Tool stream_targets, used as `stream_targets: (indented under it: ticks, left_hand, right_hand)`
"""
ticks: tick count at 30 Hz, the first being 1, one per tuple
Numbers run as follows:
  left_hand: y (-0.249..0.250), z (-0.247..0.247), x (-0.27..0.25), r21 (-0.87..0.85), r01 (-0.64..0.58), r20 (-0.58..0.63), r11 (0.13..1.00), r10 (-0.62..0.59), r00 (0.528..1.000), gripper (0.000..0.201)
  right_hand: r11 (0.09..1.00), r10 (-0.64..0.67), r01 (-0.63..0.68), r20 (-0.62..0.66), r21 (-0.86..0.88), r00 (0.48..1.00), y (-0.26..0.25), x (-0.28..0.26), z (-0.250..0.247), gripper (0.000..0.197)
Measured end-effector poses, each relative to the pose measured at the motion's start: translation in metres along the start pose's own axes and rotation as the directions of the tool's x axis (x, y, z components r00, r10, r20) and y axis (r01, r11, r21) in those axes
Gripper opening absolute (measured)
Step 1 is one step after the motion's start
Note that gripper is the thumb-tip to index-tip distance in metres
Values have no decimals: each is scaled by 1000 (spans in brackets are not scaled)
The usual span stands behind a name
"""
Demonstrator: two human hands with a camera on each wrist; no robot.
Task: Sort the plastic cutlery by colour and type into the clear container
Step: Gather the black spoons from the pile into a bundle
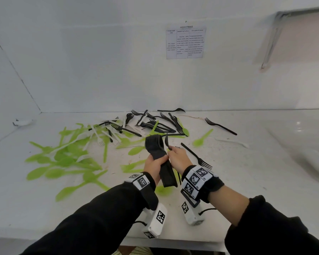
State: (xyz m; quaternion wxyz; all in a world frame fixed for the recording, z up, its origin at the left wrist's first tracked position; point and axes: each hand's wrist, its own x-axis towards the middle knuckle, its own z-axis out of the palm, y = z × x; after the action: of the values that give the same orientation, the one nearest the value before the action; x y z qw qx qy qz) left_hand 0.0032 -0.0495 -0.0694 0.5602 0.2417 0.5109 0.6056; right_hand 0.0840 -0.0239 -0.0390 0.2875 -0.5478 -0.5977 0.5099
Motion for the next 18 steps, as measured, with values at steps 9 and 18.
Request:
stream_targets:
  ticks: [9,18]
  left_hand:
    - [-5,57,9,115,-137,100,984,126,987,41]
    - [-34,150,19,204,-171,121,964,149,981,48]
  right_hand:
    - [951,237,-220,-54,215,970,12,46,-43,104]
    - [959,6,-8,-5,-284,1000,5,18,-147,57]
